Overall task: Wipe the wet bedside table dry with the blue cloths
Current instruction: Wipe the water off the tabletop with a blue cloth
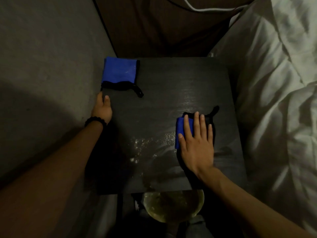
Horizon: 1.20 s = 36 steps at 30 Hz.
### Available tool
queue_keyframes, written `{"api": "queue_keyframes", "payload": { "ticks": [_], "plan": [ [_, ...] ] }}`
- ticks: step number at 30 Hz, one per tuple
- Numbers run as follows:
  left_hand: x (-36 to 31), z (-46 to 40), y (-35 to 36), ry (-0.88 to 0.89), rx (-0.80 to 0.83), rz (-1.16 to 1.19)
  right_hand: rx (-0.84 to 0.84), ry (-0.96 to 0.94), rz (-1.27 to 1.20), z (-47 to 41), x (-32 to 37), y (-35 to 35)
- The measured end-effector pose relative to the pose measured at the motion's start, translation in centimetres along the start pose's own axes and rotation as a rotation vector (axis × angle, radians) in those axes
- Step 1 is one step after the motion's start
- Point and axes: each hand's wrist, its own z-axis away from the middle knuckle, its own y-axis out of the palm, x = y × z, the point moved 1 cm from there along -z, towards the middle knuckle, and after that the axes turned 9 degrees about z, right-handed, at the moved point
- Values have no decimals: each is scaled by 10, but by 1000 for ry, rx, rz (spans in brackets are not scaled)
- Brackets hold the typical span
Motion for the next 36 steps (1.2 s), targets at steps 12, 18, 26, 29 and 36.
{"api": "queue_keyframes", "payload": {
  "ticks": [12,18,26,29,36],
  "plan": [
    [-10,4,-6,-63,53,-54,56,-202,-46,3,98,-14],
    [-9,4,-9,-43,93,-15,50,-235,-53,2,117,-14],
    [-6,2,-8,-56,88,14,11,-267,-49,-4,129,-8],
    [-5,1,-8,-72,91,16,-19,-285,-52,-7,140,-6],
    [-6,-3,-7,-83,60,-9,-26,-311,-73,-10,150,-3]
  ]
}}
